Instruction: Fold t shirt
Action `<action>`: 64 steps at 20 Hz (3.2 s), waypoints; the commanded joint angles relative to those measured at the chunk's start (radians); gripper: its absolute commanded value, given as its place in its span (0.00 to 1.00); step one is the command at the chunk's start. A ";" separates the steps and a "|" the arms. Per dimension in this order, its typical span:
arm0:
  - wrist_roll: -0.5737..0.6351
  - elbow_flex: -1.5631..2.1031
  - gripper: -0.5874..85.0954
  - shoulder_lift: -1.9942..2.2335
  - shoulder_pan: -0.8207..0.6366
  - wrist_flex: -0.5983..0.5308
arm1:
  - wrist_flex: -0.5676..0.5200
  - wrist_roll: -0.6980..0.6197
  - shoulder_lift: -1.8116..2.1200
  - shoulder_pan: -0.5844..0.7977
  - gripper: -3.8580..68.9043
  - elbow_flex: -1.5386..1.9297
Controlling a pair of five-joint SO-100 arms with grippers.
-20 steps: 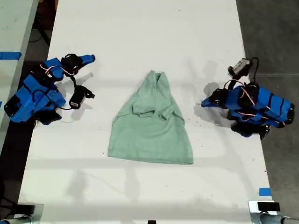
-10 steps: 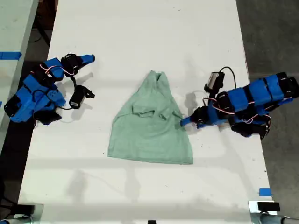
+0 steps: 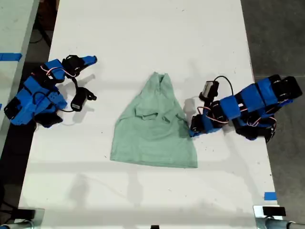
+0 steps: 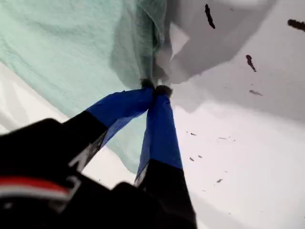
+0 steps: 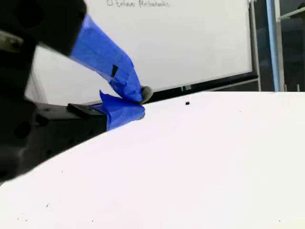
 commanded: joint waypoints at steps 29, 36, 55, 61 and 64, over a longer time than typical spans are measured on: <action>-0.012 0.041 0.00 0.008 -0.006 0.002 | 0.416 -0.310 -0.575 0.014 0.30 -1.230; -0.009 0.041 0.00 0.008 -0.009 0.002 | 0.393 -0.416 -0.600 0.040 0.50 -1.347; -0.005 0.041 0.00 0.008 -0.011 0.000 | 0.318 -0.767 1.491 0.784 0.08 0.801; -0.012 0.041 0.00 0.009 -0.005 0.005 | 0.356 -0.683 1.491 0.784 0.11 0.824; -0.014 0.041 0.00 0.009 -0.005 0.006 | 0.356 -0.695 1.491 0.801 0.11 0.819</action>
